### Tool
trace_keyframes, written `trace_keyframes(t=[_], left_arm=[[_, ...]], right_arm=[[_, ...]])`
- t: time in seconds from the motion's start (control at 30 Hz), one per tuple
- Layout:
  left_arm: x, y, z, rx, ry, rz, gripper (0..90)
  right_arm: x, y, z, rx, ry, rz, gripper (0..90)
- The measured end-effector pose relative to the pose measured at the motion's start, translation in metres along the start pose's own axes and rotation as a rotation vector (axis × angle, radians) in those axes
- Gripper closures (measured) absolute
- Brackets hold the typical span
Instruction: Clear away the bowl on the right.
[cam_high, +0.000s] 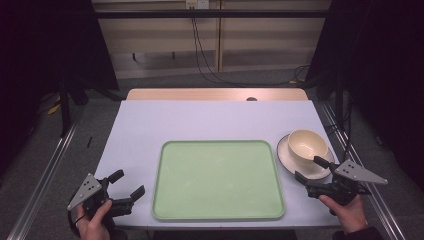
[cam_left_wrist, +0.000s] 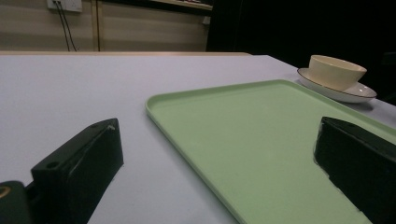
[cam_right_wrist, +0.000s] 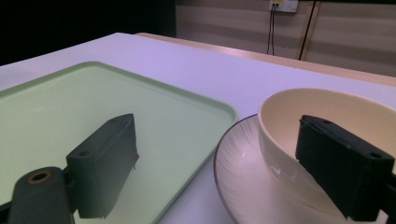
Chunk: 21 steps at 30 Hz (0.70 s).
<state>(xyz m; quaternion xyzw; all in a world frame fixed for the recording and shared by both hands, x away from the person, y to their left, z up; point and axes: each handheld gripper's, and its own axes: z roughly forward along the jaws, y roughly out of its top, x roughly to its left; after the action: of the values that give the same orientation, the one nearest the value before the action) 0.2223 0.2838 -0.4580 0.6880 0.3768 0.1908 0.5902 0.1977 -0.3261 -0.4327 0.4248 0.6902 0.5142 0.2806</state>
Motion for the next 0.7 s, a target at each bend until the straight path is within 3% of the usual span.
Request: trace_keyframes(t=[0.07,0.5,0.7], left_arm=[[-0.0009,-0.0002,0.0003,-0.006,-0.004,-0.013,1.3],[-0.0014,-0.0001,-0.0004,0.001,-0.01,-0.001,1.3],[-0.001,0.0,-0.0003,0.003,-0.014,0.002,1.3]], right_arm=[[-0.0004,0.0001,0.0007,0.004,0.011,-0.003,13.4],[-0.0037,0.0002,-0.0001,0.03,0.052,0.012,13.0],[-0.007,0.001,-0.002,0.03,0.049,0.016,13.1]])
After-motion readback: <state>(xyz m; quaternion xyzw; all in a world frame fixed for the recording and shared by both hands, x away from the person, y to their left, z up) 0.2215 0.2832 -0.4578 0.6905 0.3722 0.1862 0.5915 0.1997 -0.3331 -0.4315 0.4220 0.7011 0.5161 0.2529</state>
